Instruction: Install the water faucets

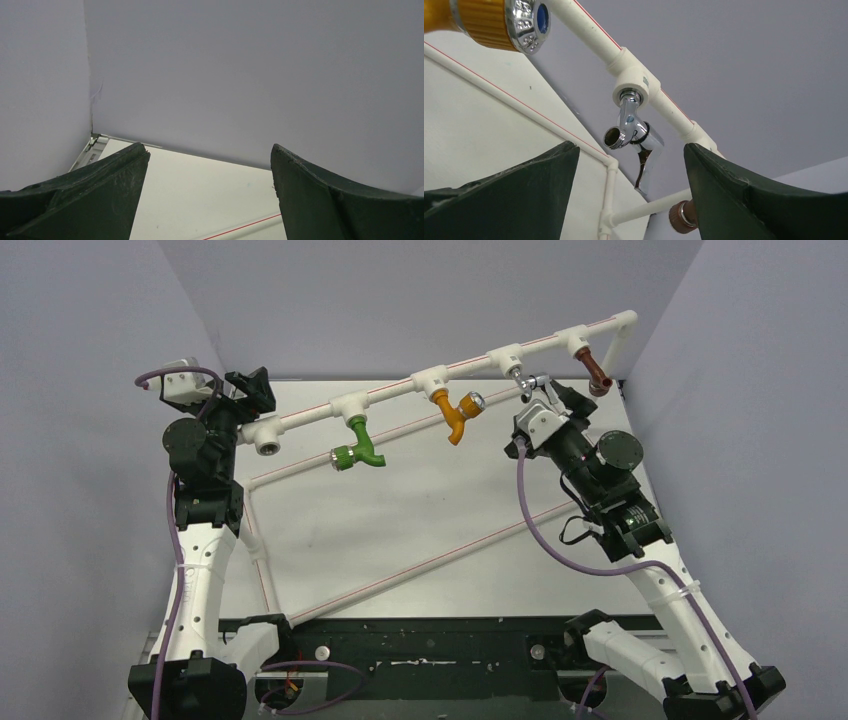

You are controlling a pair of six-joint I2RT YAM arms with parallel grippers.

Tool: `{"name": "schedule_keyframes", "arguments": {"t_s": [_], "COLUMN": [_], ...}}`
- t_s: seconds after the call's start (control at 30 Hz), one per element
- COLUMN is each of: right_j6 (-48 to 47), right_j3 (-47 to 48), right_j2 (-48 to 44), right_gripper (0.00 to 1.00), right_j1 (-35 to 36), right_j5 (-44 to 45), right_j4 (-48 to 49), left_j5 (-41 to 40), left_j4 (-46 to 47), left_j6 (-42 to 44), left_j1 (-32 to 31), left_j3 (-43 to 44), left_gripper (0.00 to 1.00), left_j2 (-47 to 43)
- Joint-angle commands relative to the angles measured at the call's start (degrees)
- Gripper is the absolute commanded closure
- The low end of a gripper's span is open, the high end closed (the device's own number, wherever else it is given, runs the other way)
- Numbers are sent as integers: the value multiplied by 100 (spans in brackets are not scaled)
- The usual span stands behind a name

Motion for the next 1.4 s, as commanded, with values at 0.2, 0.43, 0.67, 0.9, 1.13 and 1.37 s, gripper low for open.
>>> {"name": "schedule_keyframes", "arguments": {"t_s": [0.2, 0.43, 0.67, 0.9, 1.13, 1.37], "right_j6": [-1478, -1810, -1726, -1411, -538, 1665], "right_j3": [133, 112, 262, 216, 186, 231], "right_j2": [716, 1060, 1336, 1407, 1367, 1302], "right_gripper": [23, 25, 37, 68, 100, 100], "right_j1": [43, 56, 56, 58, 53, 57], "right_j5": [693, 982, 986, 1007, 1000, 783], "right_j4": [939, 1531, 1700, 1767, 1804, 1840], "left_j5": [258, 274, 285, 269, 276, 268], "left_j4": [-1620, -1607, -1607, -1607, -1604, -1602], "left_j6": [-3, -9, -11, -11, -7, -11], "left_j1": [45, 45, 54, 63, 72, 72], "left_j3": [-510, -512, -502, -504, -509, -509], "left_gripper": [10, 10, 10, 10, 10, 10], "left_j2": [472, 481, 499, 493, 483, 463]}}
